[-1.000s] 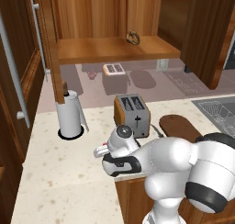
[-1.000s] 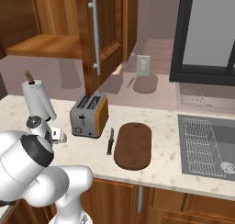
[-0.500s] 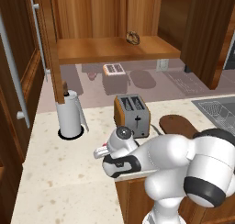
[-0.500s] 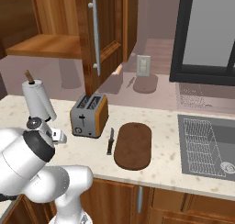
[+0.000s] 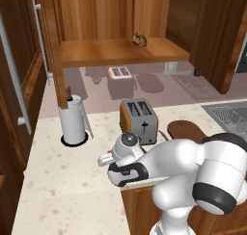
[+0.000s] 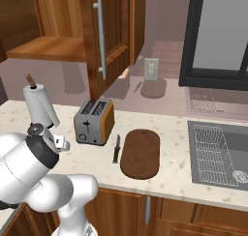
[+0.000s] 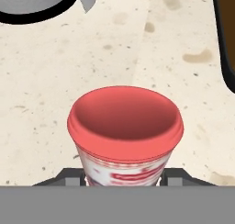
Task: Pick the bread, place it on the cutting board, pick the jam, place it on the counter, and close the cabinet.
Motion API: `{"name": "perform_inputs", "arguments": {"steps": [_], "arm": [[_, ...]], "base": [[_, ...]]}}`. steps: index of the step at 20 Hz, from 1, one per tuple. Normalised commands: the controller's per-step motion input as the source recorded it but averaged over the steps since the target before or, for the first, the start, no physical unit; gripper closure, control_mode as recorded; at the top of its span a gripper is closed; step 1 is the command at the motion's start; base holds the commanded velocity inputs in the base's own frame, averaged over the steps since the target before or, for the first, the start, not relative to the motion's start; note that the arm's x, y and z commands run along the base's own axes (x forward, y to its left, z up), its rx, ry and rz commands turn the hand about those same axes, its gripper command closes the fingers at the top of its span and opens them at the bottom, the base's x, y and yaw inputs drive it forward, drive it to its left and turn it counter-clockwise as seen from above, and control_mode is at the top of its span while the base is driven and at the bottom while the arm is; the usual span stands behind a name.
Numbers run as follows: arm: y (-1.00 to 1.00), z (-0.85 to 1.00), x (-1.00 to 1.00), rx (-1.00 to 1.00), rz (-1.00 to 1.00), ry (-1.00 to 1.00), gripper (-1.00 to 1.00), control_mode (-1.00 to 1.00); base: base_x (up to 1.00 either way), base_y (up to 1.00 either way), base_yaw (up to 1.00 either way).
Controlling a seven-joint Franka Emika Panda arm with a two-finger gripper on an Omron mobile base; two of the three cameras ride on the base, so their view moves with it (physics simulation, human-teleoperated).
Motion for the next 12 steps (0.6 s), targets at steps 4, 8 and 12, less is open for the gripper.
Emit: {"name": "perform_inputs", "arguments": {"steps": [4, 8, 12], "arm": [[0.0, 0.0, 0.0, 0.0, 0.0, 0.0, -1.0, -1.0], [0.0, 0.0, 0.0, 0.0, 0.0, 0.0, -1.0, -1.0], [0.0, 0.0, 0.0, 0.0, 0.0, 0.0, -1.0, -1.0]], "base": [[0.0, 0.0, 0.0], [0.0, 0.0, 0.0], [0.0, 0.0, 0.0]]}}
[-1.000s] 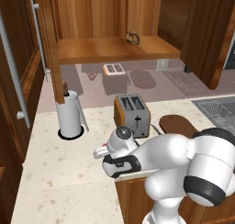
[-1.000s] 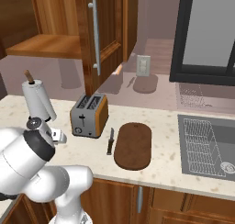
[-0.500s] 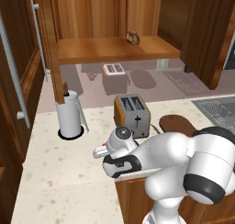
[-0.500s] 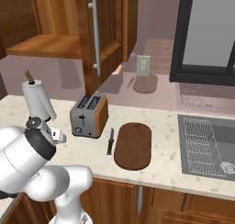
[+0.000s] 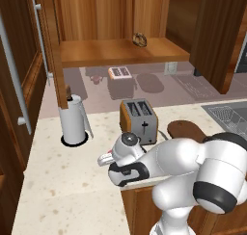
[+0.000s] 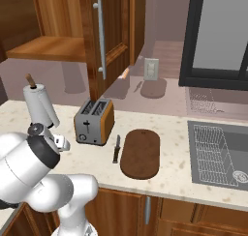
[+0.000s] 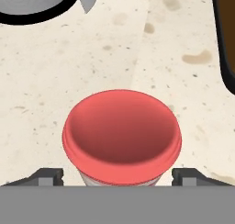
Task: Pick the bread, place it on the cutting board, pick the jam, place it on the counter, and close the cabinet.
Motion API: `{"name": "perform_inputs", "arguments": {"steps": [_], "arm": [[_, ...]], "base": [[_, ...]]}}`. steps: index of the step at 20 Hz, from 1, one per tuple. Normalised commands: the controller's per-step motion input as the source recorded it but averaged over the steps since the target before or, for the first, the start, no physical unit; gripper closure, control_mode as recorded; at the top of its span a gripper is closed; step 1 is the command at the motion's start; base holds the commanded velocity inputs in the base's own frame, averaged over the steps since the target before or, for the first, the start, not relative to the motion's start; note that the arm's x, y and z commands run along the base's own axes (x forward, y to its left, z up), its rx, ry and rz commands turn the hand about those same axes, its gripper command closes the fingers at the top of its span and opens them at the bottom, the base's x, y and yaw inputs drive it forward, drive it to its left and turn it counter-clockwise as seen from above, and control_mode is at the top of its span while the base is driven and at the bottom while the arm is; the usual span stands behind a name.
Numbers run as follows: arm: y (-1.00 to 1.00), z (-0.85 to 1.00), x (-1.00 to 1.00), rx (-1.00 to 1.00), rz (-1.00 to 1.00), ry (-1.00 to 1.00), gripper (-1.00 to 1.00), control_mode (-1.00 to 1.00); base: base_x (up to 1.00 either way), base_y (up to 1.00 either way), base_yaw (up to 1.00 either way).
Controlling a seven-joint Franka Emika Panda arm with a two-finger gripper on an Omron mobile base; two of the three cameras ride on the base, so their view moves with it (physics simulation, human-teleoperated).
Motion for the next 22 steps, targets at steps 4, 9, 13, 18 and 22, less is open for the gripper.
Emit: {"name": "perform_inputs", "arguments": {"steps": [4, 9, 13, 18, 22], "arm": [[0.0, 0.0, 0.0, 0.0, 0.0, 0.0, -1.0, -1.0], [0.0, 0.0, -0.04, 0.0, 0.0, -0.01, -1.0, -1.0], [0.0, 0.04, -0.22, 0.0, 0.0, -0.14, -1.0, -1.0], [0.0, 0.14, -0.25, 0.0, 0.0, -0.19, -1.0, -1.0], [0.0, 0.16, -0.1, 0.0, 0.0, -0.14, -1.0, -1.0]], "base": [[0.0, 0.0, 0.0], [0.0, 0.0, 0.0], [0.0, 0.0, 0.0], [0.0, 0.0, 0.0], [0.0, 0.0, 0.0]]}}
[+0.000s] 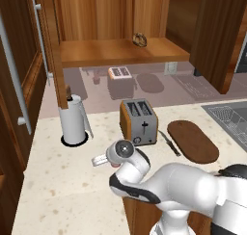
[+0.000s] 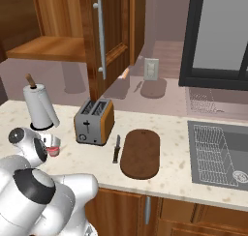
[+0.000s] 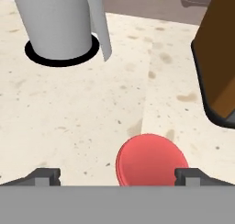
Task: Pick the bread, place it on the cutting board, pick the jam, place it on the counter, and close the cabinet.
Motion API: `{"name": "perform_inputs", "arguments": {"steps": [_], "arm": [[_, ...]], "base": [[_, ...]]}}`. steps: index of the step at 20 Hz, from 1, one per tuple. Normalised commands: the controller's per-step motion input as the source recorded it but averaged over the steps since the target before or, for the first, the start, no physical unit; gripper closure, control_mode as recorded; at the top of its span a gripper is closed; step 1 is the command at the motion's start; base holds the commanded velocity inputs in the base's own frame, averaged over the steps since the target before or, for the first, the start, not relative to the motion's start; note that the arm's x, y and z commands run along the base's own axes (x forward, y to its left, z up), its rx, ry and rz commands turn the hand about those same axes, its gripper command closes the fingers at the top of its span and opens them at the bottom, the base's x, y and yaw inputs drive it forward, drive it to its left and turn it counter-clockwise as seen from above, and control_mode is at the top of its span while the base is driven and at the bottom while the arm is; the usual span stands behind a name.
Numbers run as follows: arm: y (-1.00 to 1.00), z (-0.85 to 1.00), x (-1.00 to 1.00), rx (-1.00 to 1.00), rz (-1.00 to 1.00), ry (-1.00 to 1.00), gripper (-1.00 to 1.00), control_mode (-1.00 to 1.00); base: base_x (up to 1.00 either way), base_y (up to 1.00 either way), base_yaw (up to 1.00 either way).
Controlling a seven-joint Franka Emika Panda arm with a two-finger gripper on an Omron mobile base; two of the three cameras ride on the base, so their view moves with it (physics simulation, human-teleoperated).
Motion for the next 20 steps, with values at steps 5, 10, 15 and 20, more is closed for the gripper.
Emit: {"name": "perform_inputs", "arguments": {"steps": [5, 10, 15, 20], "arm": [[-0.07, 0.23, -0.03, 0.0, 0.0, -0.09, -1.0, -1.0], [-0.17, 0.29, 0.0, 0.01, 0.0, -0.05, -1.0, -1.0], [-0.31, 0.29, 0.0, 0.04, 0.0, -0.02, -1.0, -1.0], [-0.24, 0.27, 0.0, 0.03, 0.0, -0.02, -1.0, -1.0]], "base": [[0.0, 0.0, 0.0], [0.0, 0.0, 0.0], [0.0, 0.0, 0.0], [0.0, 0.0, 0.0]]}}
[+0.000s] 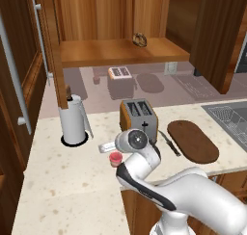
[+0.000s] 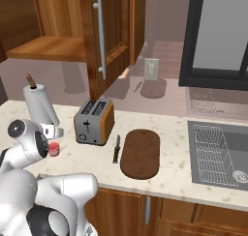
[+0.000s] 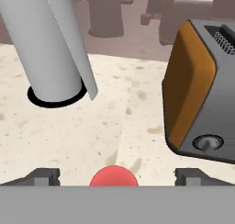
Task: Pick the bread, place it on the cutting board, pick the jam, place it on the counter, and close the cabinet.
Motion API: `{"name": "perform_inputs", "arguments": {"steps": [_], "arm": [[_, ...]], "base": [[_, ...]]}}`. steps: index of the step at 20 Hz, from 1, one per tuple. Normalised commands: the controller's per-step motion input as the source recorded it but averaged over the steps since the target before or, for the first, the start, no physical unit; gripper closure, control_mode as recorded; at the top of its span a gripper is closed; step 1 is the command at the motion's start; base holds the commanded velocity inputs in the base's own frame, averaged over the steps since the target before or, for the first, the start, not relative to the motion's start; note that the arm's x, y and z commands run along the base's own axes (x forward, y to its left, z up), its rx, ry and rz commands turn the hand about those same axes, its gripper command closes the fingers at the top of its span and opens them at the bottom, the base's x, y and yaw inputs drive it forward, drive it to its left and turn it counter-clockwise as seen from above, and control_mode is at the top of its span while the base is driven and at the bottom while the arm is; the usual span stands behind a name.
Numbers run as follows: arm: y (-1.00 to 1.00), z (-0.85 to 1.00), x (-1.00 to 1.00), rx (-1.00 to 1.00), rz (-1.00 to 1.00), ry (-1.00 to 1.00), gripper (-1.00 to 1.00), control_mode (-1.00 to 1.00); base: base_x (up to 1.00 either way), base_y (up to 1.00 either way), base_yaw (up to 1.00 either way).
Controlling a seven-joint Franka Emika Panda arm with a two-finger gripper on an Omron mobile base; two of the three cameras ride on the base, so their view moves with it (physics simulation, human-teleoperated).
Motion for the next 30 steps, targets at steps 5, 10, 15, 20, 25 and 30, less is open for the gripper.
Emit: {"name": "perform_inputs", "arguments": {"steps": [5, 10, 15, 20, 25, 30], "arm": [[-0.26, 0.25, 0.0, 0.05, 0.0, -0.01, -1.0, -1.0], [-0.22, 0.26, -0.05, 0.03, 0.0, -0.03, -1.0, -1.0], [-0.13, 0.24, -0.15, 0.0, 0.0, -0.02, -1.0, -1.0], [-0.15, 0.31, -0.11, 0.0, 0.0, -0.02, -1.0, -1.0], [-0.2, 0.34, -0.12, 0.01, 0.0, -0.02, -1.0, -1.0], [-0.17, 0.27, -0.1, 0.0, 0.0, -0.04, -1.0, -1.0]], "base": [[0.0, 0.0, 0.0], [0.0, 0.0, 0.0], [0.0, 0.0, 0.0], [0.0, 0.0, 0.0], [0.0, 0.0, 0.0], [0.0, 0.0, 0.0]]}}
